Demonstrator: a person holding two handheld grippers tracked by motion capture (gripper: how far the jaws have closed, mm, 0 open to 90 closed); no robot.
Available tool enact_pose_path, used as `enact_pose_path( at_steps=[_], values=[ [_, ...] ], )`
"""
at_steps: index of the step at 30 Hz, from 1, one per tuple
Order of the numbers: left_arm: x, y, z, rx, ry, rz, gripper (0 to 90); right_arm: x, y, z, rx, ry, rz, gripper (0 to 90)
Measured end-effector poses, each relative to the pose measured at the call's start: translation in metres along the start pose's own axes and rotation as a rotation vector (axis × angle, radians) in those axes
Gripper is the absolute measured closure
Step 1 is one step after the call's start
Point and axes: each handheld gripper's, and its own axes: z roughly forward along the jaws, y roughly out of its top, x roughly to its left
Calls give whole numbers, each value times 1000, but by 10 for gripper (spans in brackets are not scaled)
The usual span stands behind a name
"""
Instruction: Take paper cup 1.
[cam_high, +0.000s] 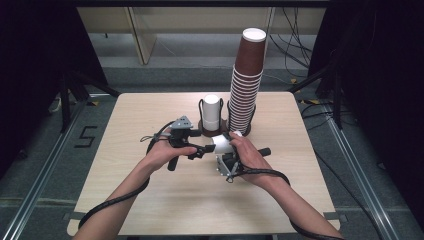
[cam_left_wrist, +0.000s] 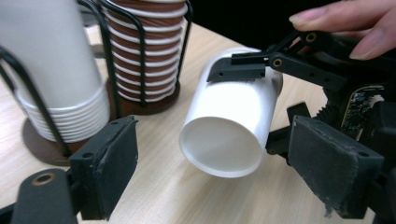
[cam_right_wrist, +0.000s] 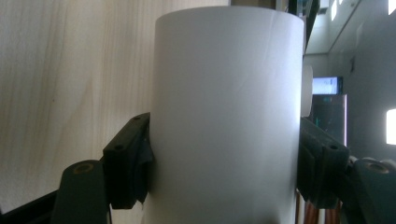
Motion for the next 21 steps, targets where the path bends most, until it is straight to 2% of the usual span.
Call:
enact_pose_path(
  at_steps=[2, 3, 5, 7, 8, 9, 10, 11, 12, 13, 14, 15, 16, 17, 19, 21],
  values=[
    [-1, 2, 4, 17, -6, 13, 167, 1, 0, 1, -7, 7, -24, 309],
    [-1, 3, 6, 25, -17, 17, 169, -2, -1, 0, 3, 23, -88, 309],
    [-1, 5, 10, 37, -28, 26, 172, -1, -1, 0, -4, 22, -110, 309],
    [-2, 6, 14, 62, -21, 45, 171, -1, 0, 0, 3, 27, -125, 309],
    [-2, 6, 16, 70, -29, 50, 171, 1, -1, 1, -28, 4, -116, 309],
    [-2, 7, 17, 83, -24, 58, 171, 0, 0, -1, -2, 24, -136, 309],
    [-3, 7, 18, 91, -29, 65, 170, 0, 0, 0, -10, 19, -136, 309],
    [-2, 7, 20, 96, -44, 68, 170, 3, 1, 0, -28, -3, -84, 309],
    [-3, 8, 21, 102, -37, 73, 171, 4, 2, -1, -22, -15, -58, 310],
    [-4, 8, 22, 111, -43, 76, 172, 3, 2, 0, -26, -9, -79, 310],
    [-4, 8, 24, 118, -45, 82, 174, 6, 3, 1, -41, -30, -29, 310],
    [-5, 8, 25, 126, -48, 85, 179, 4, 2, 1, -52, -28, -82, 310],
    [-5, 8, 26, 130, -52, 88, 184, 1, 2, -1, -23, 11, -137, 309],
    [-5, 8, 27, 133, -52, 88, 191, 1, 3, -2, -12, 7, -125, 310],
    [-5, 7, 28, 137, -62, 94, 213, -2, 3, -2, -20, 21, -170, 310],
    [-5, 7, 30, 143, -65, 99, 232, -2, 3, -1, -46, -7, -179, 309]
  ],
)
